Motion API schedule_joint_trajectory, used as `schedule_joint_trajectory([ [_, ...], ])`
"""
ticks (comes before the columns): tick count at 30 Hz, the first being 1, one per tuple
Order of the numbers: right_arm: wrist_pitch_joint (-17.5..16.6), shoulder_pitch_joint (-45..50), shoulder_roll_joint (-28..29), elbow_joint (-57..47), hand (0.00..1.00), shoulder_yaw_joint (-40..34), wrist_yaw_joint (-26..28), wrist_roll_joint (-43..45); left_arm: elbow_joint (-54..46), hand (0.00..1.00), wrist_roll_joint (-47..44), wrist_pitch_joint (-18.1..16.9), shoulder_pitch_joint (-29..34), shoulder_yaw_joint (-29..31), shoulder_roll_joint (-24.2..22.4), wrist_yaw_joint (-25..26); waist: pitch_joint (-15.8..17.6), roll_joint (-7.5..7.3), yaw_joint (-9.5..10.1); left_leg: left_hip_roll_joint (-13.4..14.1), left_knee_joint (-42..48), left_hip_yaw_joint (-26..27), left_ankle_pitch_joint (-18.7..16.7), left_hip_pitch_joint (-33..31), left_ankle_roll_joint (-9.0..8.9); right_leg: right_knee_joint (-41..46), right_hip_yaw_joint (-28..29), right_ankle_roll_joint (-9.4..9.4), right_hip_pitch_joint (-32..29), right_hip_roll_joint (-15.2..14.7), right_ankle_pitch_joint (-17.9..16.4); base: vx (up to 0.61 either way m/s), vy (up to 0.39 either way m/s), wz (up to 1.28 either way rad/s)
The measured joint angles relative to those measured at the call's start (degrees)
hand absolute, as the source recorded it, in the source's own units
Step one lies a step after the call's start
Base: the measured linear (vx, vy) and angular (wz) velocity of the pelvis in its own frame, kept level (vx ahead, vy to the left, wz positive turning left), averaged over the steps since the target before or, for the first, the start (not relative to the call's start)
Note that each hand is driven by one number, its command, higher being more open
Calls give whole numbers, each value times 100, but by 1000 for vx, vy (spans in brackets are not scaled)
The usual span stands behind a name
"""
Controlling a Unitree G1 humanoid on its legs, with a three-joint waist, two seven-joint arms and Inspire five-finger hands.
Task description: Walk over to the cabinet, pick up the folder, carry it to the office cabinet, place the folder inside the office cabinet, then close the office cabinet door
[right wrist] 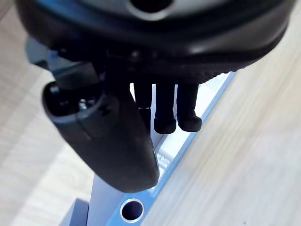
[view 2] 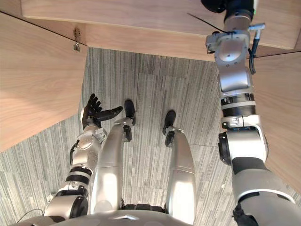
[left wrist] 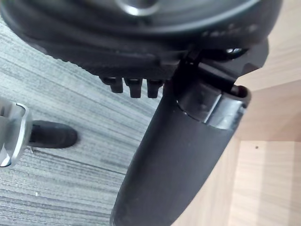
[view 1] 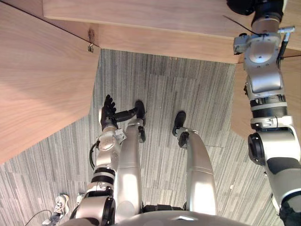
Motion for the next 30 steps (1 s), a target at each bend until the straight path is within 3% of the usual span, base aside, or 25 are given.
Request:
schedule_joint_trajectory([
  [6, -130, 1894, 672, -1265, 0, -177, -50, 373, -4, 100, 139, 75, 261, -24, 22, -85, -7, -13, -113, 40, -152, 165, -85, 767, 25, -228, 105, 16, 719, 45, 5, -6, -1, -10],
  [10, -361, 3035, 1313, -1655, 0, -7, 137, 596, 11, 100, 451, 154, 586, -71, 11, -221, -36, -44, -133, 80, -563, 320, -73, 1625, 8, -724, 197, 57, 1514, 131, 120, 60, -15, -16],
  [14, -484, 4022, 1779, -1787, 0, 494, 420, 604, 326, 100, 620, 194, 896, -93, -45, -307, -405, -93, -146, 88, -1063, 485, -26, 2325, -30, -1322, 278, 91, 2178, 216, 275, 152, 1, -17],
  [15, -569, 4358, 1932, -1811, 100, 663, 545, 599, 473, 100, 691, 219, 972, -119, -85, -308, -574, -94, -149, 85, -1274, 532, 15, 2530, -41, -1598, 295, 106, 2390, 242, 363, 193, 27, -15],
  [20, -669, 5454, 2683, -1338, 100, 833, 937, 566, 1010, 100, 908, 248, 1196, -305, -226, -321, -1142, -182, -167, -40, -2217, 652, 244, 3549, -120, -2578, 303, 158, 3395, 269, 609, 179, 13, -4],
  [22, -695, 5543, 2779, -405, 100, 781, 1001, 321, 1376, 100, 1009, 257, 1210, -377, -213, -327, -1387, -204, -272, -137, -2670, 632, 389, 3999, -161, -2924, 261, 187, 3820, 256, 684, 136, 1, 9],
  [25, -654, 5537, 2784, 698, 100, 644, 1015, 69, 1638, 100, 1126, 263, 1239, -383, -167, -327, -1488, -164, -401, -211, -3164, 640, 574, 4483, -197, -3308, 259, 211, 4248, 265, 830, 83, 12, 0],
  [30, -508, 5747, 2764, 1683, 100, 168, 1003, -126, 1825, 100, 1134, 327, 1464, -380, -51, -315, -1610, -126, -440, -260, -3595, 692, 703, 5042, -242, -3629, 309, 224, 4713, 297, 957, 27, 6, -8],
])
